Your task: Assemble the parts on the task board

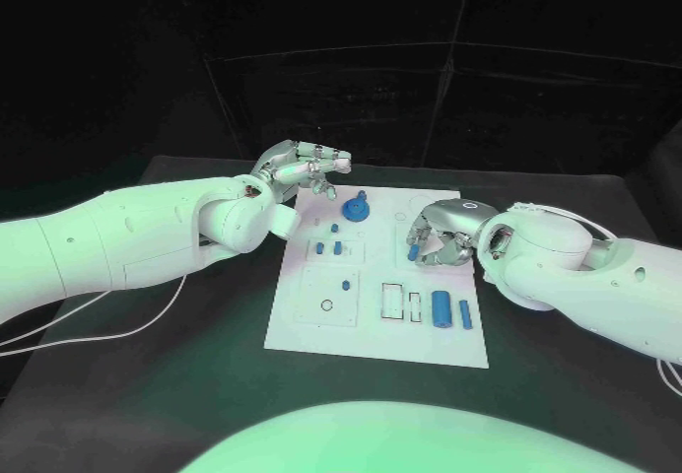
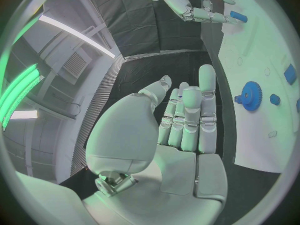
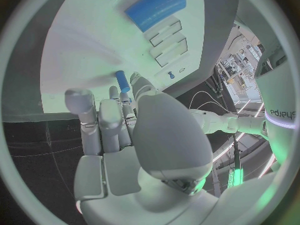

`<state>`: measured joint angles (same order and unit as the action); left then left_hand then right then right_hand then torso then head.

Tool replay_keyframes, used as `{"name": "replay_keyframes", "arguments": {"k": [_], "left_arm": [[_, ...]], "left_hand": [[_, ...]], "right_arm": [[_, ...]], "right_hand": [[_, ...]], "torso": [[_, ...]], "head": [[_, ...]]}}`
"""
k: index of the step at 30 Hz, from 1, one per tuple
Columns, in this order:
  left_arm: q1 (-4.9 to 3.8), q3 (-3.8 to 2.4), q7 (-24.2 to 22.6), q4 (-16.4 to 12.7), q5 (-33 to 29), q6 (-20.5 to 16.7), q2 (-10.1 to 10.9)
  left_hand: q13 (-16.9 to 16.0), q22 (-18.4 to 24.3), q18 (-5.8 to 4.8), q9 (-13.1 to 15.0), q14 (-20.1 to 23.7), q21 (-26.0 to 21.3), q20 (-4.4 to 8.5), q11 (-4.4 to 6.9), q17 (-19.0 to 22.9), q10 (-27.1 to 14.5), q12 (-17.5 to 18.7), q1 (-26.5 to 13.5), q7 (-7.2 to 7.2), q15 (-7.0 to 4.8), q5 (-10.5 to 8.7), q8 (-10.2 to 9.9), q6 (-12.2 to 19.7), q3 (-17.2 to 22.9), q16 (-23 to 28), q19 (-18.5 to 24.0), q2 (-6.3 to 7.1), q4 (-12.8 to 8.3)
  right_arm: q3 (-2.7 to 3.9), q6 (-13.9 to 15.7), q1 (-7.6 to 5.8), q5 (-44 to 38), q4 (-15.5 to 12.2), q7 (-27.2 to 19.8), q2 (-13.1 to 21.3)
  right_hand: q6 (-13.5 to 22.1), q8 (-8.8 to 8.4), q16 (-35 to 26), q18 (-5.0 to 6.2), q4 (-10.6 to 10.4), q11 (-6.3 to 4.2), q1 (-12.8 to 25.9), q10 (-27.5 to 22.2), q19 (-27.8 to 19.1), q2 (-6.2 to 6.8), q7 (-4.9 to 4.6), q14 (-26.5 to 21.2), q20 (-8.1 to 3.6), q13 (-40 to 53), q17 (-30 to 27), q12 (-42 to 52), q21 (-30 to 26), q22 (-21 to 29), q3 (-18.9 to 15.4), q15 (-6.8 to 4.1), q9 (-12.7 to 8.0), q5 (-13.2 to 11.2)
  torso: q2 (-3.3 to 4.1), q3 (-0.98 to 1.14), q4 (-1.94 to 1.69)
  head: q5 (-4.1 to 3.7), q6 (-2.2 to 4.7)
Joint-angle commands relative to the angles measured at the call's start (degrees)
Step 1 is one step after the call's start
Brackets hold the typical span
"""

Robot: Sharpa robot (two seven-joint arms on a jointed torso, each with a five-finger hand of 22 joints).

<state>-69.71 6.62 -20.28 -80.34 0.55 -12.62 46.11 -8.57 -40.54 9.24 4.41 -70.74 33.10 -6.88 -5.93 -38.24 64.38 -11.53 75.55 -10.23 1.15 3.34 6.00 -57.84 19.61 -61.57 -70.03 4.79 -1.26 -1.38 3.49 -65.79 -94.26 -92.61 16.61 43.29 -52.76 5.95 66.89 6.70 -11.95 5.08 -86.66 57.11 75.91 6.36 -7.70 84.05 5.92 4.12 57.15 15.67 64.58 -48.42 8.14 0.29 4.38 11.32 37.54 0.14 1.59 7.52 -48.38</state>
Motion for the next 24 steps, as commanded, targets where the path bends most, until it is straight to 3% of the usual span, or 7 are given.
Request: {"name": "replay_keyframes", "arguments": {"k": [1,12,24], "left_arm": [[-0.1,-0.03,-0.1,0.0,-0.2,0.8,-0.1],[-0.09,0.02,-0.1,0.2,-0.2,0.9,-0.3],[-0.08,0.07,0.2,0.2,-0.2,1.4,-0.3]], "left_hand": [[-0.1,0.1,1.17,-0.1,0.4,-0.4,0.09,0.0,0.0,-0.2,-0.3,0.4,-0.02,0.0,-0.08,0.2,0.3,-0.4,0.2,0.4,-0.05,0.0],[-0.1,0.1,1.17,-0.1,0.4,-0.4,0.09,0.0,0.0,-0.2,-0.3,0.4,-0.02,0.0,-0.08,0.2,0.3,-0.4,0.2,0.4,-0.05,0.0],[-0.1,0.2,1.18,-0.1,0.5,-0.5,0.06,-0.02,0.1,-0.4,-0.5,0.4,-0.03,0.03,-0.08,0.3,0.4,-0.5,0.2,0.4,-0.17,0.0]], "right_arm": [[0.01,-1.2,-0.09,0.3,0.7,-0.7,-0.4],[-0.01,-0.3,-0.05,-0.3,2.4,-0.7,-1.8],[-0.1,-0.4,0.28,-1.0,4.0,-0.9,-3.3]], "right_hand": [[-1.6,0.56,0.1,0.6,0.0,-0.38,-0.3,2.0,0.8,-1.23,-0.35,0.1,-0.09,-0.3,-0.1,0.2,0.6,-0.8,1.2,-0.53,0.1,0.4],[-4.6,0.95,0.5,0.28,0.3,-0.61,-1.4,5.3,1.8,-2.14,-0.41,0.6,-0.38,-0.5,0.5,-1.6,1.7,-2.3,4.7,-0.74,0.0,-0.3],[-5.4,0.76,0.7,0.23,0.4,-0.63,-1.1,6.2,2.0,-1.56,-0.45,0.7,-0.44,-0.5,0.8,-2.7,1.9,-2.6,5.8,-0.75,-0.1,-1.1]], "torso": [[0.02,-0.01,0.0],[0.01,0.02,0.06],[-0.01,-0.02,-0.01]], "head": [[-0.08,0.03],[-0.01,-0.21],[-0.18,-0.4]]}}
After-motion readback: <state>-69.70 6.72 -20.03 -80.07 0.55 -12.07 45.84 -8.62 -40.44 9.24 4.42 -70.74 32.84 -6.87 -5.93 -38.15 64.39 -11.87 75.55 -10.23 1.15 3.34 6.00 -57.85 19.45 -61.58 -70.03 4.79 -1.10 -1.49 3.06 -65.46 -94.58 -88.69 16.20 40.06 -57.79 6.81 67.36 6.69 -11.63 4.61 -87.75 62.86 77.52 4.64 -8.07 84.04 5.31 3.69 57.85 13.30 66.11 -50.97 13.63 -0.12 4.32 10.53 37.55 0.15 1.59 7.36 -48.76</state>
